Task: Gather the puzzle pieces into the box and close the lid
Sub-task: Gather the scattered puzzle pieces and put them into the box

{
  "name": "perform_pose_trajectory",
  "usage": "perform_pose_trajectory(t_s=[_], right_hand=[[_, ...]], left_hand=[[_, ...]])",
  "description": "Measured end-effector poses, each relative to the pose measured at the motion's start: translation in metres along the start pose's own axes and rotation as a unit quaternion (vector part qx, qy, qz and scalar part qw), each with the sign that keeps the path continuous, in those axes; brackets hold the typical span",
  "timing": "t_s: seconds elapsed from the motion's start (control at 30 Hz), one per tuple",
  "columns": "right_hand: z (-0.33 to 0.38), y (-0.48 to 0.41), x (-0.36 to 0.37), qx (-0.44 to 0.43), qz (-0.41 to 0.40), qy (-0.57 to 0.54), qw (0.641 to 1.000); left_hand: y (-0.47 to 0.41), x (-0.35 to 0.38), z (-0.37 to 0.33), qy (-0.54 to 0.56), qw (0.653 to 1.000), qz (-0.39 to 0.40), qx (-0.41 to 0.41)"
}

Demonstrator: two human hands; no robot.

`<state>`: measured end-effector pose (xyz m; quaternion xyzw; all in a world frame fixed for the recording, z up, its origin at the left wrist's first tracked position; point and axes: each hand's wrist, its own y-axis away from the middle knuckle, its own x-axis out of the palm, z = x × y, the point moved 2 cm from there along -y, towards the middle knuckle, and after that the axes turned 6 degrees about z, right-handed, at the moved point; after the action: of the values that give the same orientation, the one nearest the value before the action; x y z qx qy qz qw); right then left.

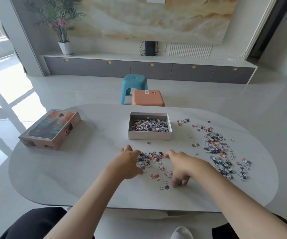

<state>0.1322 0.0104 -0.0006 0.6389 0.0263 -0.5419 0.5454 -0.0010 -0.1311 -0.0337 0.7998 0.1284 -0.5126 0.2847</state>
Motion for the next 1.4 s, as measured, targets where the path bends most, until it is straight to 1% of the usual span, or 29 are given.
perform_pose_trajectory(t_s=[0.07,0.2,0.3,0.37,0.4,0.47,0.53,0.6,0.67,0.8,0.9,1.07,1.2,1.33,1.4], right_hand=[[0.009,-0.003,-0.005,-0.022,-0.041,0.013,0.999],[0.022,-0.019,-0.008,-0.064,-0.094,-0.083,0.990],[0.023,-0.029,-0.013,-0.097,-0.126,-0.102,0.982],[0.022,-0.029,-0.017,-0.106,-0.122,-0.102,0.982],[0.021,-0.029,-0.017,-0.099,-0.114,-0.081,0.985],[0.020,-0.030,-0.013,-0.068,-0.088,-0.016,0.994],[0.023,-0.034,-0.009,-0.067,-0.083,-0.008,0.994],[0.027,-0.039,-0.011,-0.098,-0.104,-0.038,0.989],[0.031,-0.042,-0.015,-0.110,-0.123,-0.043,0.985],[0.037,-0.041,-0.022,-0.111,-0.121,-0.059,0.985],[0.038,-0.042,-0.025,-0.102,-0.130,-0.080,0.983],[0.031,-0.050,-0.026,-0.131,-0.189,-0.159,0.960],[0.030,-0.048,-0.044,-0.160,-0.216,-0.222,0.937],[0.033,-0.048,-0.080,-0.179,-0.282,-0.259,0.906],[0.037,-0.052,-0.097,-0.178,-0.327,-0.255,0.892]], left_hand=[[-0.006,-0.002,-0.002,0.027,1.000,-0.003,0.008],[-0.015,-0.008,-0.009,0.066,0.997,-0.039,0.022],[-0.019,-0.014,-0.009,0.081,0.995,-0.055,0.019],[-0.020,-0.015,-0.006,0.080,0.995,-0.048,0.027],[-0.020,-0.015,-0.006,0.075,0.996,-0.037,0.032],[-0.021,-0.010,-0.007,0.026,0.999,-0.007,0.036],[-0.026,-0.006,-0.010,-0.012,0.999,0.004,0.041],[-0.033,-0.005,-0.013,0.000,0.998,-0.019,0.057],[-0.038,-0.006,-0.016,0.015,0.996,-0.057,0.070],[-0.043,-0.009,-0.017,0.054,0.991,-0.099,0.068],[-0.046,-0.010,-0.014,0.090,0.987,-0.115,0.065],[-0.050,-0.013,-0.006,0.170,0.973,-0.144,0.059],[-0.054,-0.032,-0.006,0.188,0.963,-0.177,0.083],[-0.069,-0.070,-0.013,0.230,0.944,-0.219,0.089],[-0.081,-0.086,-0.015,0.227,0.943,-0.231,0.082]])
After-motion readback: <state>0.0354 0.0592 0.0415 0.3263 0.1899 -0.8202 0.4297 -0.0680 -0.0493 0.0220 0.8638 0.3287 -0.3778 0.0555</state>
